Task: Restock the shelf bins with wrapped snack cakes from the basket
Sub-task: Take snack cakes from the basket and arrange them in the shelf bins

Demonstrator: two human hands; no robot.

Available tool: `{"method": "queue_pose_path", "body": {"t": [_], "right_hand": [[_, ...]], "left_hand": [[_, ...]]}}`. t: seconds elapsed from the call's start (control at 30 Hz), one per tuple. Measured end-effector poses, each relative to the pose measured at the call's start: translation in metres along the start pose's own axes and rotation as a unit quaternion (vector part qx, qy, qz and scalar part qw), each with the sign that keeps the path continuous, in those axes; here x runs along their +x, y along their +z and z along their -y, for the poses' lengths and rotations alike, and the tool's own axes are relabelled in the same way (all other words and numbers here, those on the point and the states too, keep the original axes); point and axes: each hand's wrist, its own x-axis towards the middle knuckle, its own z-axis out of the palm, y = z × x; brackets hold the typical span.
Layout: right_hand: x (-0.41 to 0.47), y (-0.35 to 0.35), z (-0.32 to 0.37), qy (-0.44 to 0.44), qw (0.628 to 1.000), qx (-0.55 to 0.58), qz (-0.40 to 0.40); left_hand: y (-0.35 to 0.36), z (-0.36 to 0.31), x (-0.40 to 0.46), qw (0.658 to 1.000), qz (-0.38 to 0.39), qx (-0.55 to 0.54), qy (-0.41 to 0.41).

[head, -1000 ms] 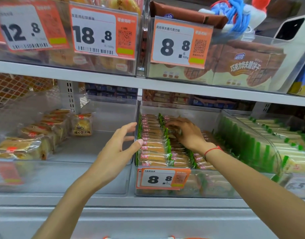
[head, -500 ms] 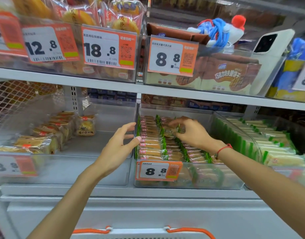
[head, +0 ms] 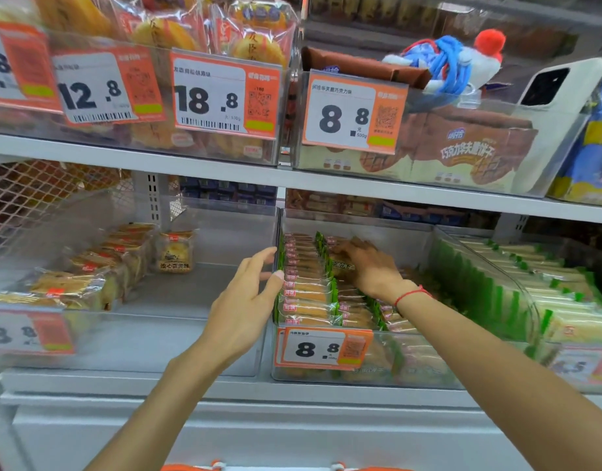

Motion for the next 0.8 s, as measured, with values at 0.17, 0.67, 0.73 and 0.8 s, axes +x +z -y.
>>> {"method": "queue_pose_path", "body": {"t": [0.17,0.67,0.73,0.8], "right_hand": [[0.012,0.005,-0.016,-0.057,0.998,0.005,-0.014],[0.014,0.004,-0.027,-0.088,0.994,0.047,-0.039],[0.012,0.004,-0.026,-0.087,0.995,0.043,-0.032],[0.01,0.004,-0.023,-0.079,0.996,0.044,-0.025]], "left_hand": [[0.001,0.004,0.004,1.0,-0.009,-0.017,0.004],[0.005,0.011,0.004,0.999,-0.026,-0.021,0.02],[0.006,0.011,0.004,0.999,-0.028,-0.017,0.018],[0.005,0.01,0.005,0.999,-0.03,-0.009,0.015]]}}
